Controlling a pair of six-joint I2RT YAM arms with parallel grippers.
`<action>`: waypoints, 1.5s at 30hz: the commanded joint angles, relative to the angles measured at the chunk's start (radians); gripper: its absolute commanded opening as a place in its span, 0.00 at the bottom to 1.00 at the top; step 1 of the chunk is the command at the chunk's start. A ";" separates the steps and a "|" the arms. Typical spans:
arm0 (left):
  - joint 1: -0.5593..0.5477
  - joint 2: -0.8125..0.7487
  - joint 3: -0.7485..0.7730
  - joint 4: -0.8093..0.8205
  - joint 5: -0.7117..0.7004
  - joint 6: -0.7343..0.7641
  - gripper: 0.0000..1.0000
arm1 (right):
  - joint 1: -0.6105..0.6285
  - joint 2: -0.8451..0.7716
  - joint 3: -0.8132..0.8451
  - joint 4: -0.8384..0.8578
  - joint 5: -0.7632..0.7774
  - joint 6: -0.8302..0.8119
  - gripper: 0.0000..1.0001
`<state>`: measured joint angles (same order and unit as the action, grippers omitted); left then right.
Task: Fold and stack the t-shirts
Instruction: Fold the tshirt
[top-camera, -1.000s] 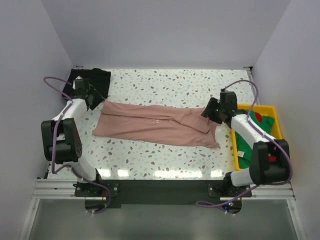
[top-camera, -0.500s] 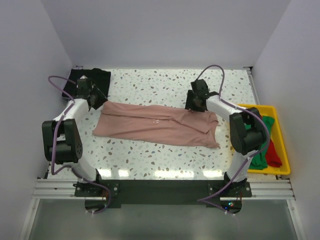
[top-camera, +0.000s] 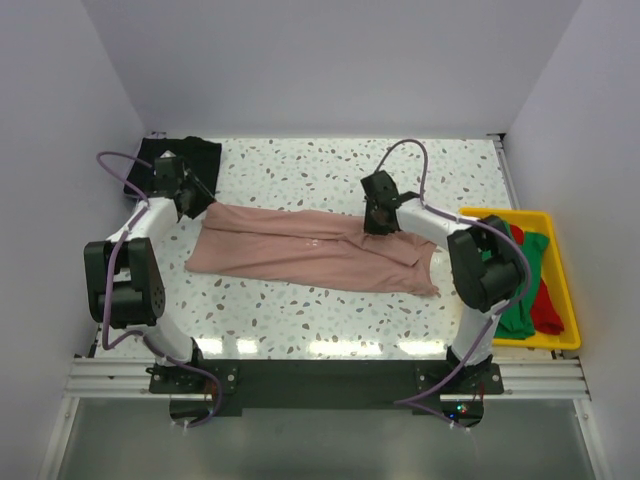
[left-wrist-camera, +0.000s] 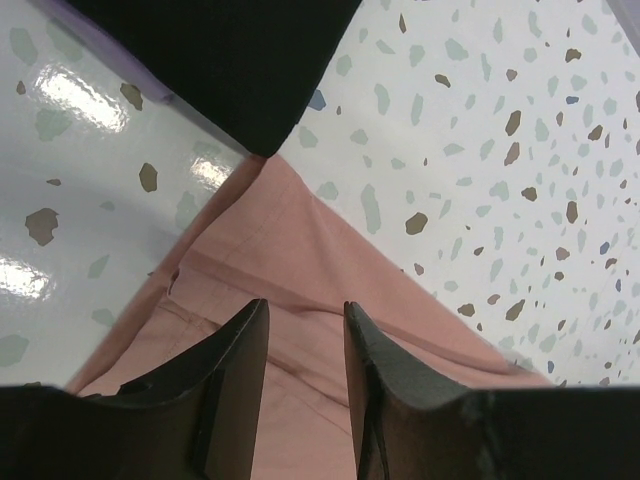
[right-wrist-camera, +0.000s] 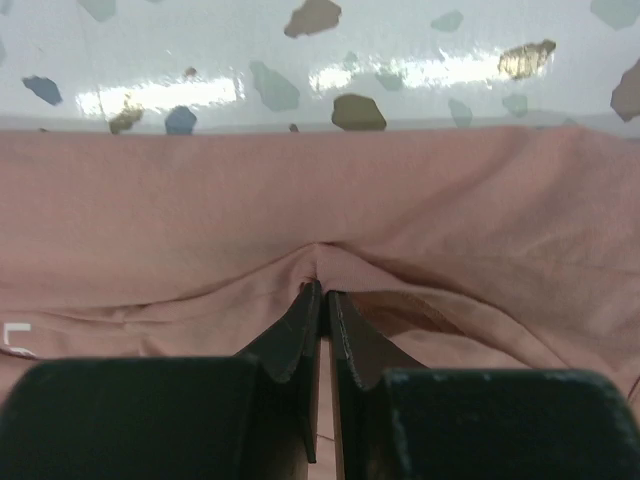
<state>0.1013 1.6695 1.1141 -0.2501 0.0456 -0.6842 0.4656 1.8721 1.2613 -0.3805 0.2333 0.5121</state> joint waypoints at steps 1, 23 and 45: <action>-0.006 -0.017 -0.016 0.029 0.010 0.017 0.40 | 0.013 -0.083 -0.036 -0.001 0.024 0.042 0.06; -0.005 -0.001 -0.022 0.023 0.010 0.014 0.39 | 0.237 -0.281 -0.306 0.183 -0.026 0.195 0.14; -0.009 0.048 -0.013 0.009 -0.076 -0.025 0.35 | 0.266 -0.278 -0.183 0.039 0.057 0.045 0.40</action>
<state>0.0998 1.6913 1.0863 -0.2512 0.0093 -0.6964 0.7265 1.5517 1.0348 -0.3092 0.2470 0.6029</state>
